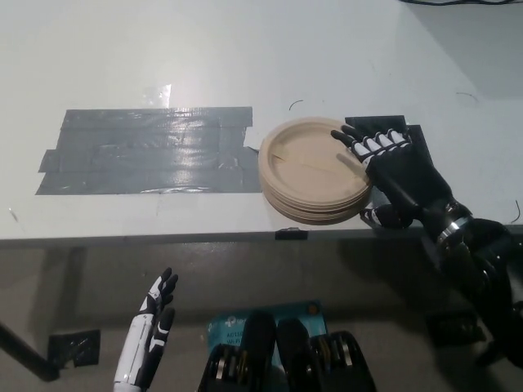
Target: A stack of plates is kept in the middle of the desk close to the robot and the robot grabs the stack with its right hand, picks it up and hands it to a person.
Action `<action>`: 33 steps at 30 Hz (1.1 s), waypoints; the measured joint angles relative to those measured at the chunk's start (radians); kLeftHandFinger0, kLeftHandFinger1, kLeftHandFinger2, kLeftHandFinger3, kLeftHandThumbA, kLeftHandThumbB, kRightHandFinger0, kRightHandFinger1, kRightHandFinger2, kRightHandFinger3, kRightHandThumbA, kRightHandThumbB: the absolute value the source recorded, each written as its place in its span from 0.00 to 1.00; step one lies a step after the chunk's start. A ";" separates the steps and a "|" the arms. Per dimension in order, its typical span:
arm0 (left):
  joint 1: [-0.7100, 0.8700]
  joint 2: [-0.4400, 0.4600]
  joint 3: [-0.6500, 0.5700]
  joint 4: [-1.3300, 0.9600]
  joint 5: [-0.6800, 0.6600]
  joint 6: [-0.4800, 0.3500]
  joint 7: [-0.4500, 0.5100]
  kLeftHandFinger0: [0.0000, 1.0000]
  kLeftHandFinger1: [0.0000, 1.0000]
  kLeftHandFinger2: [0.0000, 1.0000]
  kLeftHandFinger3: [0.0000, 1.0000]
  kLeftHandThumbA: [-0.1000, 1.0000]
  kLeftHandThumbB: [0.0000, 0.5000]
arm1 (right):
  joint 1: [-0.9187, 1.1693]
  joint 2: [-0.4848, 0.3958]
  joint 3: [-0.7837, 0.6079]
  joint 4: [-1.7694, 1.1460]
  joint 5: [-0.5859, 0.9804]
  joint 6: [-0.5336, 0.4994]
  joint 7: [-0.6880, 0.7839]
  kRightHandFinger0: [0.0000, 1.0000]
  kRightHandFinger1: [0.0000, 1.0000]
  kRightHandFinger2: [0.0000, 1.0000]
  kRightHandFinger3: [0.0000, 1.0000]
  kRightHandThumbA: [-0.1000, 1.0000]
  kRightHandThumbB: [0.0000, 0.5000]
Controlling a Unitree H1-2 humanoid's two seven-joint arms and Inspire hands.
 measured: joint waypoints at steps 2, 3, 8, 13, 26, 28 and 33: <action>0.000 0.000 -0.001 0.000 0.000 0.000 0.000 1.00 1.00 1.00 1.00 1.00 0.71 | 0.000 0.003 0.001 0.012 -0.003 -0.003 -0.007 1.00 1.00 1.00 1.00 1.00 1.00; 0.000 0.000 -0.001 0.000 0.000 0.000 0.000 1.00 1.00 1.00 1.00 1.00 0.70 | 0.000 0.006 0.003 0.022 -0.006 -0.004 -0.011 1.00 1.00 1.00 1.00 1.00 1.00; 0.000 0.000 -0.001 0.000 -0.002 0.000 0.000 1.00 1.00 1.00 1.00 1.00 0.70 | 0.000 0.015 0.008 0.042 -0.018 -0.007 -0.025 1.00 1.00 1.00 1.00 0.98 0.97; -0.002 0.001 -0.002 0.000 -0.002 0.000 0.000 1.00 1.00 1.00 1.00 1.00 0.71 | 0.000 0.023 0.013 0.054 -0.027 -0.008 -0.040 1.00 1.00 1.00 1.00 0.96 0.95; -0.017 0.001 -0.002 0.000 -0.002 0.000 0.000 1.00 1.00 1.00 1.00 1.00 0.69 | -0.054 0.024 0.055 0.164 -0.058 -0.033 -0.121 1.00 1.00 1.00 1.00 0.63 1.00; -0.020 0.001 -0.002 0.000 -0.002 0.000 0.000 1.00 1.00 1.00 1.00 1.00 0.69 | -0.073 0.025 0.071 0.207 -0.065 -0.053 -0.153 0.97 0.96 1.00 1.00 0.46 0.97; -0.021 0.001 -0.002 0.004 -0.002 0.002 0.000 1.00 1.00 1.00 1.00 1.00 0.73 | -0.091 0.033 0.117 0.317 -0.093 -0.073 -0.252 0.00 0.00 0.17 0.25 0.00 0.64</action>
